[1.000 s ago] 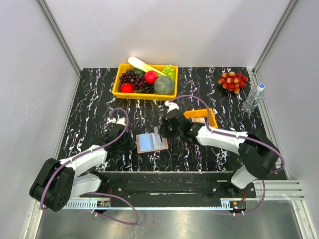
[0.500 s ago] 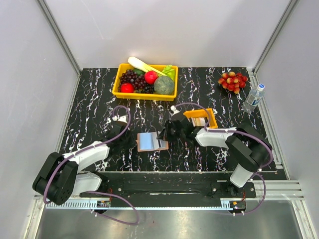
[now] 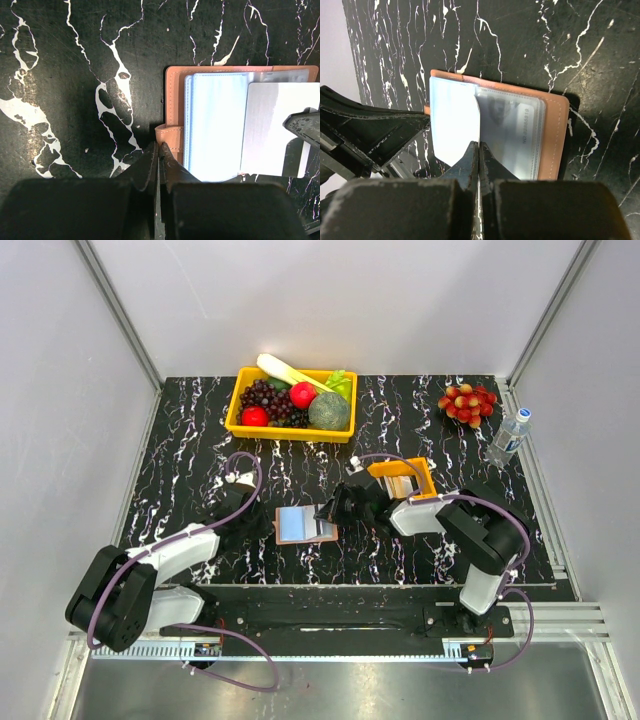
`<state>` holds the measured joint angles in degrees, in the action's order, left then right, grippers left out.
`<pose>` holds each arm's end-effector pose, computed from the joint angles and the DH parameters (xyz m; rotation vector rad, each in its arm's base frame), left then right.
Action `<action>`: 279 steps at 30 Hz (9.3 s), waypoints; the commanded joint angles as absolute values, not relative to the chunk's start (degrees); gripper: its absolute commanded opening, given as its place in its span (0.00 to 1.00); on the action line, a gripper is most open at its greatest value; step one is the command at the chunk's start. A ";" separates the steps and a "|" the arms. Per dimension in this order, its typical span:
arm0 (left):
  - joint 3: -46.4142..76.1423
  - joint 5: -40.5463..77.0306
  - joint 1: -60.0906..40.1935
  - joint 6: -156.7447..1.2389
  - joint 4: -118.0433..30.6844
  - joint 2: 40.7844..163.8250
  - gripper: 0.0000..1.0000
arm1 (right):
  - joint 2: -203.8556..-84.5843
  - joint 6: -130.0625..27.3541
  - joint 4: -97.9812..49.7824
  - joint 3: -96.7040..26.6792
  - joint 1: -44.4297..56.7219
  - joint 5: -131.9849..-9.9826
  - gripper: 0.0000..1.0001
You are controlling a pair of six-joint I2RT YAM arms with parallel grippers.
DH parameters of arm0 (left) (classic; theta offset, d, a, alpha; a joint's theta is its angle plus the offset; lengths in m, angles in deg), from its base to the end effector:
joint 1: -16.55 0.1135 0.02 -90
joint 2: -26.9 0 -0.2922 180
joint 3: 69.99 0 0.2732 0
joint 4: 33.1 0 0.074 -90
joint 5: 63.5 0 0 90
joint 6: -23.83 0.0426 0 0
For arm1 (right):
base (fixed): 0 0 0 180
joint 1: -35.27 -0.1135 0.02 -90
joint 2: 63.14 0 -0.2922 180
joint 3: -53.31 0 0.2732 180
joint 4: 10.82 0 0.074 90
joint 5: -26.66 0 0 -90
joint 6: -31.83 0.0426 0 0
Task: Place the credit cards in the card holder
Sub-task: Insert the credit card into the card holder, then close the card holder at the center of the board.
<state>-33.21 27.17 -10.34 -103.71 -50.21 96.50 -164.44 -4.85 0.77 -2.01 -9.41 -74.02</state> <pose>0.1989 -0.1003 0.1501 -0.2376 2.4915 -0.4742 0.2524 0.2607 0.1381 0.0630 2.4092 1.1056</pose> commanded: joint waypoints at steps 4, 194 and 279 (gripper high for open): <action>-33.22 27.03 -10.17 -104.40 -49.21 96.86 0.00 | -166.32 -3.67 4.27 -1.83 -8.76 -75.56 0.00; -40.87 10.94 -10.26 -110.91 -37.17 75.59 0.00 | -163.60 -19.67 -32.91 -23.63 -25.37 -50.69 0.47; -37.70 21.41 -15.44 -108.54 -38.58 88.68 0.71 | -153.66 1.24 -8.21 1.16 -21.94 -60.01 0.56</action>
<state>-39.98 18.62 -15.37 -110.68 -35.02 86.27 -152.39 -3.14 -17.13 1.44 -22.27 -57.15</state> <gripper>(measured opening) 0.713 0.542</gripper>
